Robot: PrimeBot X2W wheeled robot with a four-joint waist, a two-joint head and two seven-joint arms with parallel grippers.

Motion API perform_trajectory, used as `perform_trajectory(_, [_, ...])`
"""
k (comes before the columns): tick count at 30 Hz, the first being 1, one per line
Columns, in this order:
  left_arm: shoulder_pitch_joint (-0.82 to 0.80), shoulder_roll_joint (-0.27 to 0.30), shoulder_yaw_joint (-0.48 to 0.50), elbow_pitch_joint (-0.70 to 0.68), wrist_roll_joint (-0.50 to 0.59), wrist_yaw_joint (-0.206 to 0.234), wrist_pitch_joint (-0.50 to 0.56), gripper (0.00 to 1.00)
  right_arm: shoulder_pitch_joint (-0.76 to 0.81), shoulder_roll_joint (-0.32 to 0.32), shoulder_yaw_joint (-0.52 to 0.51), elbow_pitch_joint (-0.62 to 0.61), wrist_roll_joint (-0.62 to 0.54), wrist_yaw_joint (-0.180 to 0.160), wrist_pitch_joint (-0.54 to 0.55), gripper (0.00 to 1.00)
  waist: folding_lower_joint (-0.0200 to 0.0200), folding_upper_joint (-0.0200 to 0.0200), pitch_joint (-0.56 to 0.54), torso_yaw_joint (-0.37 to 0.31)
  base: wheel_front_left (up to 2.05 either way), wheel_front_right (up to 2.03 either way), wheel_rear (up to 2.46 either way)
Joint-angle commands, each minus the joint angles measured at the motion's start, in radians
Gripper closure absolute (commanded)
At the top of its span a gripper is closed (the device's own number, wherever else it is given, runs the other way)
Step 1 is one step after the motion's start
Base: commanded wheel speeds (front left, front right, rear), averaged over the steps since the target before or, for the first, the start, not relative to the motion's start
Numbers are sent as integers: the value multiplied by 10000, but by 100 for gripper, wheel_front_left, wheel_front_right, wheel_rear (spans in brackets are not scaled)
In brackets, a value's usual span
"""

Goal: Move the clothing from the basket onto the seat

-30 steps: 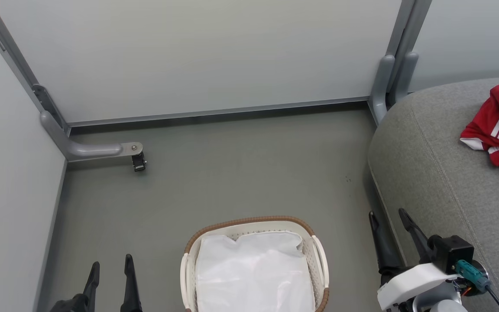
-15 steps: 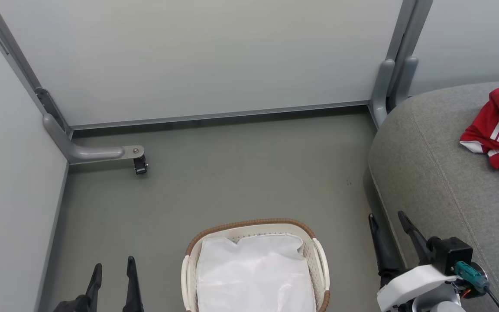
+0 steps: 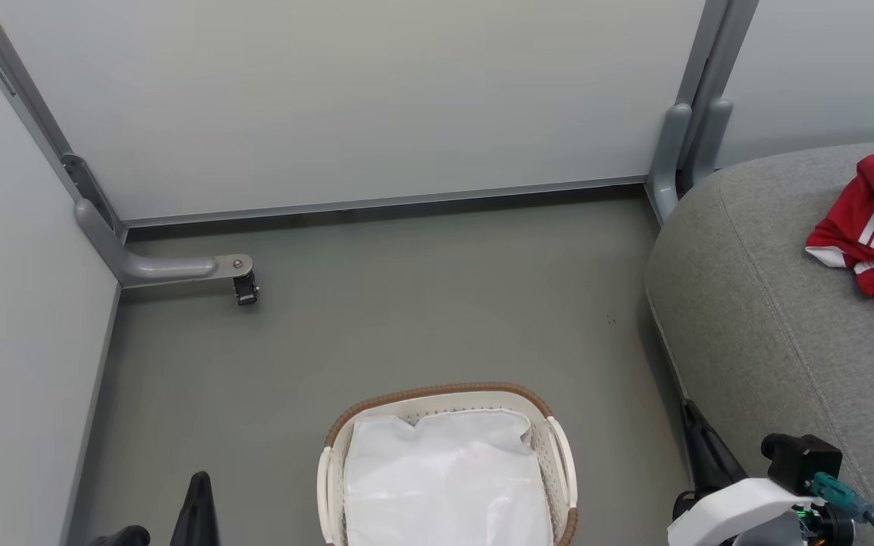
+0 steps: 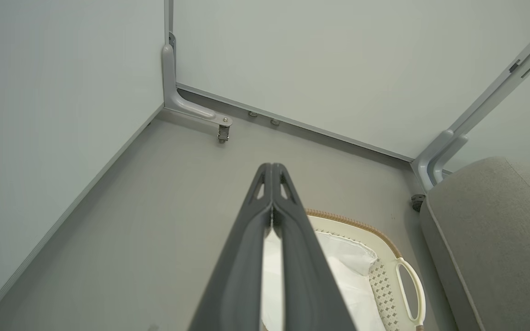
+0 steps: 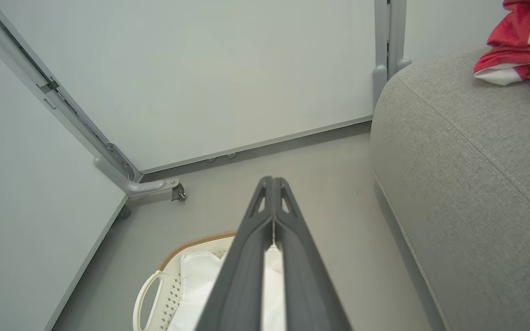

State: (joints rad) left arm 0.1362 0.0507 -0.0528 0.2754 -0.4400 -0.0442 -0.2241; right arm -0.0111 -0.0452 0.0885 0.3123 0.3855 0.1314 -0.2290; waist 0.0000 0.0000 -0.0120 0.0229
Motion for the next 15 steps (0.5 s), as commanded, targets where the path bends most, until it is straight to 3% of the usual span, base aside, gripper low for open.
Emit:
perform_trajectory(1, [-318,21,121,-138,-434,-54,95,100,-218,-61,-80,-191,488,-1,89,100,0,0,2,-4,0,0,0])
perform_trajectory(15, [-735,18,409,-190,-2558,-212,703,100,-385,-139,-353,-293,2787,-2,641,100,0,0,20,-31,0,0,0])
